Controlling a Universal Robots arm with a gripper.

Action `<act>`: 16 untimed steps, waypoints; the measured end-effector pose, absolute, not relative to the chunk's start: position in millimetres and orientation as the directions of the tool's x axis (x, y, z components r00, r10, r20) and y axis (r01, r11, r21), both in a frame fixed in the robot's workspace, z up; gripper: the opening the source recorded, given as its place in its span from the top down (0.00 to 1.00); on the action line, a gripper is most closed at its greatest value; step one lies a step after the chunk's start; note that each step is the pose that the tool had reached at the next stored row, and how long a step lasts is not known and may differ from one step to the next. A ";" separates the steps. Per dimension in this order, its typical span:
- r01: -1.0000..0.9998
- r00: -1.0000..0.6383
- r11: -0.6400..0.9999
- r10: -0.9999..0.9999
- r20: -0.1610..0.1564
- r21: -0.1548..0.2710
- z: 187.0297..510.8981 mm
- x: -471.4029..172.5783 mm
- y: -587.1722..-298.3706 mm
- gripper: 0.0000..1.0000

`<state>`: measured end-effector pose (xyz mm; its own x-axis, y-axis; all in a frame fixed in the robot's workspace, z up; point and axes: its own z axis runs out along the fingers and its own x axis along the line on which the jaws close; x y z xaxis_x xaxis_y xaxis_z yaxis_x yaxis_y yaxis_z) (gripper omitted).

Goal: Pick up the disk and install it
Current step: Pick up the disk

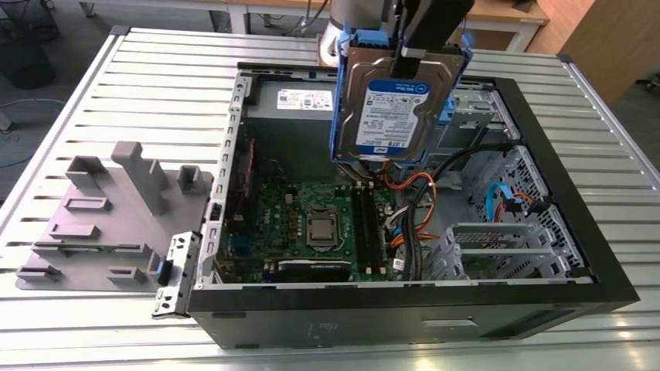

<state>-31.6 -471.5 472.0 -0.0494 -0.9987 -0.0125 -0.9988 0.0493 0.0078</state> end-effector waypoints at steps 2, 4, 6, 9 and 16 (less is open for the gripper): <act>-0.999 -0.049 0.049 -0.999 -0.012 0.008 472.0 -31.6 -475.9 0.65; -0.999 -0.049 0.049 -0.999 -0.012 0.008 471.9 -31.6 -479.8 0.65; -0.999 -0.049 0.049 -0.999 -0.012 0.008 471.9 -31.6 -483.2 0.65; -0.999 -0.049 0.049 -0.999 -0.012 0.008 472.0 -31.6 -487.2 0.65; -0.999 -0.049 0.049 -0.999 -0.012 0.008 472.0 -31.6 -499.4 0.65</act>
